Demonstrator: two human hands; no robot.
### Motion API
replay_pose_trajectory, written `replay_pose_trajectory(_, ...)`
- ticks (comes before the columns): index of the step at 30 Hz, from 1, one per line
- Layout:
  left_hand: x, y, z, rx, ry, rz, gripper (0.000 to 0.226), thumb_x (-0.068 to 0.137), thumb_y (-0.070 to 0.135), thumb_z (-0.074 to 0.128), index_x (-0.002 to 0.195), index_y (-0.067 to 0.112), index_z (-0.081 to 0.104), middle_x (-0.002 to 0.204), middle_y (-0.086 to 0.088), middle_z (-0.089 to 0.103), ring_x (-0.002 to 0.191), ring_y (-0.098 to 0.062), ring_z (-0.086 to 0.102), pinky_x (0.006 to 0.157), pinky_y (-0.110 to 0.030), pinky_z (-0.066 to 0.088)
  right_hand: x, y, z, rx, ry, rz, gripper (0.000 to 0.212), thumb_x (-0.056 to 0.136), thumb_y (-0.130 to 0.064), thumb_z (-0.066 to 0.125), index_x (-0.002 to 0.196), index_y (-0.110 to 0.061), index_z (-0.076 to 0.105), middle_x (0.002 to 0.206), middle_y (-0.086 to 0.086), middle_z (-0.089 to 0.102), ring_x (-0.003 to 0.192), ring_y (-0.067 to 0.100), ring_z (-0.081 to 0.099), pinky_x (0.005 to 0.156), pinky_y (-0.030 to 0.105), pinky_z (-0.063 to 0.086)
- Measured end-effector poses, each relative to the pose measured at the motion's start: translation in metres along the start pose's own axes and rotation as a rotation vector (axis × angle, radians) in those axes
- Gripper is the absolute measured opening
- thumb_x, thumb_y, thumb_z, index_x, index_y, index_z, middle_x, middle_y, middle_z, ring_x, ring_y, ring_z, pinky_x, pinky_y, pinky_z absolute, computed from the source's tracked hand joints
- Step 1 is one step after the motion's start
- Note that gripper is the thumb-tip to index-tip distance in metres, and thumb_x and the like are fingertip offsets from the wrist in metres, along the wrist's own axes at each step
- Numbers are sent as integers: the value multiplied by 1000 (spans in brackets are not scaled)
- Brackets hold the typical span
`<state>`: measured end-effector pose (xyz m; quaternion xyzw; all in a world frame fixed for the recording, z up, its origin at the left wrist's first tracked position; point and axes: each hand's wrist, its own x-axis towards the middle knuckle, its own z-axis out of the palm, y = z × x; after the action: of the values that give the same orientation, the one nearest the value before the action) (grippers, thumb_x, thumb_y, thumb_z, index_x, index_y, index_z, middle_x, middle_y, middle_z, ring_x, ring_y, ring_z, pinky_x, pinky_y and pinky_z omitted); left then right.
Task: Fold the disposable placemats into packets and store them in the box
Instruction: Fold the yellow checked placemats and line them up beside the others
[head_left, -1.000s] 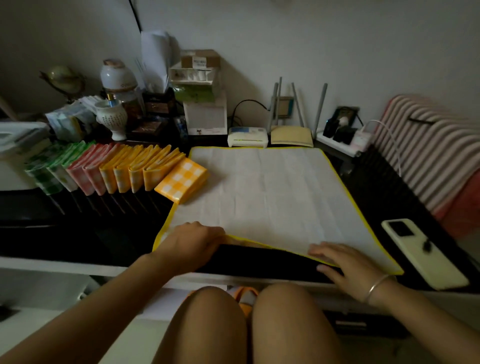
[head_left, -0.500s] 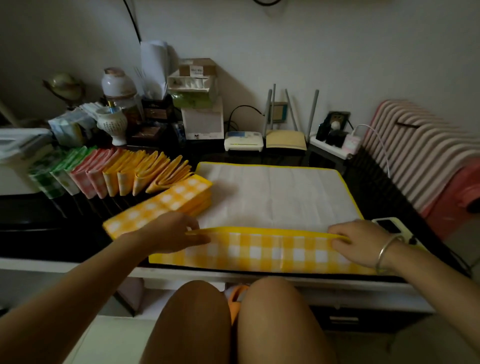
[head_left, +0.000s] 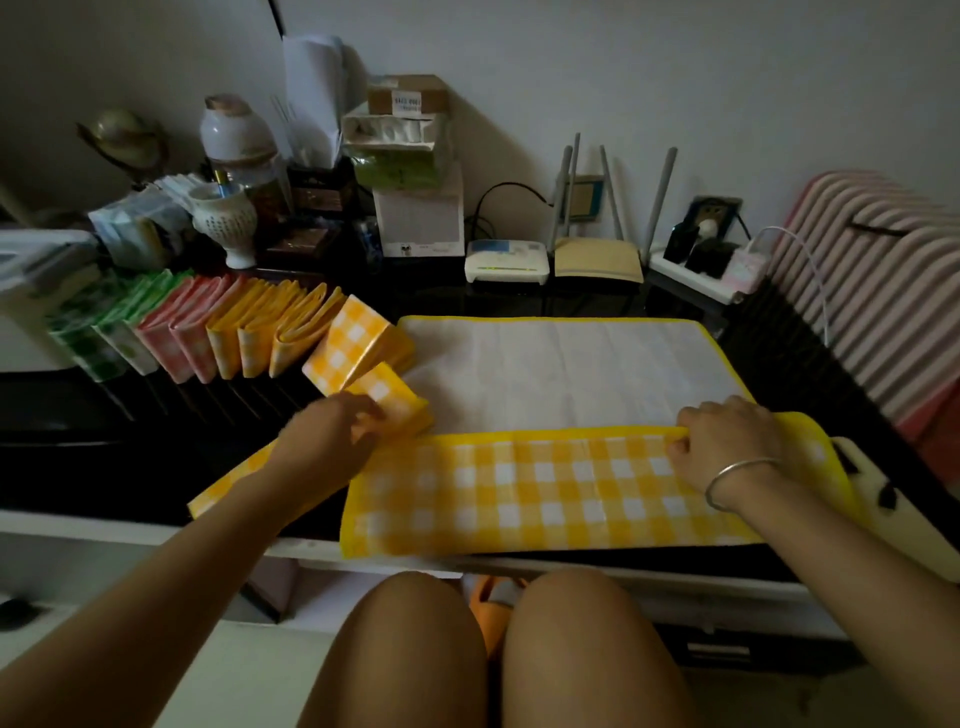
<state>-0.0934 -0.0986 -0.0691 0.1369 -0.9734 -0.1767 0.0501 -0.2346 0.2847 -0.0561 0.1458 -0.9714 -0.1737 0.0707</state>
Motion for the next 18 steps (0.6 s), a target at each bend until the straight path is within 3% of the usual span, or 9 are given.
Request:
replay_pose_trajectory(3, 1, -9, 17, 71, -192, 0, 47, 90, 54, 44, 133, 37, 53, 138, 0, 54, 121, -27, 53, 94, -37, 47, 3, -17, 7, 120, 56, -8, 31, 84, -38, 50, 111, -26, 59, 114, 1, 59, 113, 26, 48, 106, 39, 29)
replay_pose_trajectory(6, 8, -3, 23, 322, -202, 109, 52, 99, 43, 40, 150, 33, 32, 155, 6, 33, 136, -25, 37, 100, -35, 42, -5, -43, 14, 490, 207, -132, 44, 70, -45, 44, 101, -23, 66, 103, 3, 65, 103, 32, 57, 104, 50, 34)
replay_pose_trajectory(8, 11, 5, 23, 348, -182, 94, 54, 102, 38, 38, 153, 32, 24, 161, 8, 21, 143, -24, 27, 104, -37, 39, -14, -62, 16, 613, 196, -240, 56, 72, -58, 39, 110, -28, 67, 117, 0, 65, 113, 28, 57, 106, 55, 29)
replay_pose_trajectory(10, 15, 7, 23, 349, -177, 34, 53, 102, 40, 34, 153, 32, 21, 163, 7, 15, 145, -24, 22, 107, -40, 37, -23, -77, 19, 616, 85, -319, 66, 73, -70, 32, 125, -38, 59, 138, -6, 52, 133, 22, 42, 110, 57, 15)
replay_pose_trajectory(12, 18, 7, 23, 309, -178, -42, 52, 103, 43, 29, 153, 33, 22, 163, 5, 14, 146, -25, 20, 109, -42, 35, -27, -83, 28, 546, 29, -371, 72, 73, -74, 28, 133, -42, 50, 148, -9, 41, 141, 19, 31, 112, 59, 7)
replay_pose_trajectory(18, 26, -5, 21, 206, -117, -170, 51, 102, 52, 25, 148, 33, 34, 162, 3, 20, 145, -25, 22, 111, -46, 32, -22, -83, 35, 511, 83, -326, 65, 74, -67, 40, 125, -32, 60, 131, -5, 59, 121, 23, 54, 107, 51, 21)
